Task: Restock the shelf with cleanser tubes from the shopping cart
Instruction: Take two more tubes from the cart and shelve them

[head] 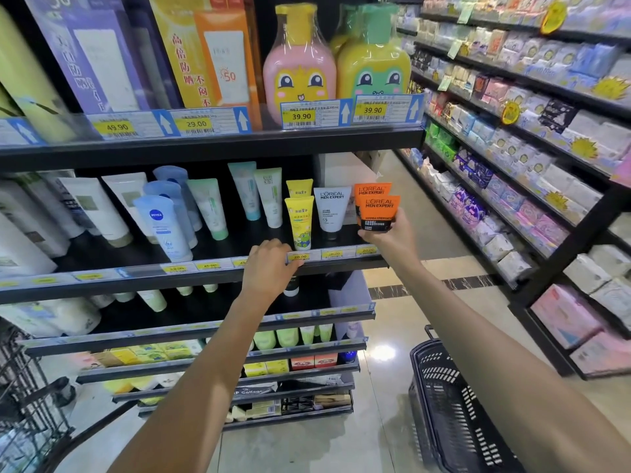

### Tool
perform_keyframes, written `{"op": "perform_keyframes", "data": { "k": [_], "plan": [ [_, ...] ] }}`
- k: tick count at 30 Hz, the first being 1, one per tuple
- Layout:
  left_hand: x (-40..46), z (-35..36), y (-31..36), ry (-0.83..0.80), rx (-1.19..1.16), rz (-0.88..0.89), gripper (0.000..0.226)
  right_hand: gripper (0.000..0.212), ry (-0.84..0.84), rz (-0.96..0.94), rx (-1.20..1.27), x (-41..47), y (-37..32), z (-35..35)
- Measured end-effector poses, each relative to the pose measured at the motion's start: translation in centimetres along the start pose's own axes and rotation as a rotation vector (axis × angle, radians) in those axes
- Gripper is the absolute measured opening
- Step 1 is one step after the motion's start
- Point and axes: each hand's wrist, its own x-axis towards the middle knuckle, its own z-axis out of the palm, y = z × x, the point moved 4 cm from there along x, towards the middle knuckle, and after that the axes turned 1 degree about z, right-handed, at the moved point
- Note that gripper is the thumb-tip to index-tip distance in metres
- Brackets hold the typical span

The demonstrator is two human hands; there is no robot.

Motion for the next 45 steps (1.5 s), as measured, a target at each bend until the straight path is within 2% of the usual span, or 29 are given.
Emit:
{"op": "perform_keyframes", "data": {
  "k": [14, 28, 45],
  "plan": [
    [0.1, 0.3, -0.3, 0.022, 0.013, 0.001, 0.033, 0.05, 0.074, 0.039, -0.008, -0.4, 1.4, 1.1],
    [-0.1, 0.0, 0.0, 0.019, 0.032, 0.014, 0.03, 0.042, 0.058, 0.062, -0.029, -0.8, 0.9, 1.6],
    [-0.6, -0.7, 0.1, -0.011, 0.035, 0.037, 0.025, 0.056, 0.122, 0.115, -0.032, -1.9, 0.6, 1.6]
  ]
}}
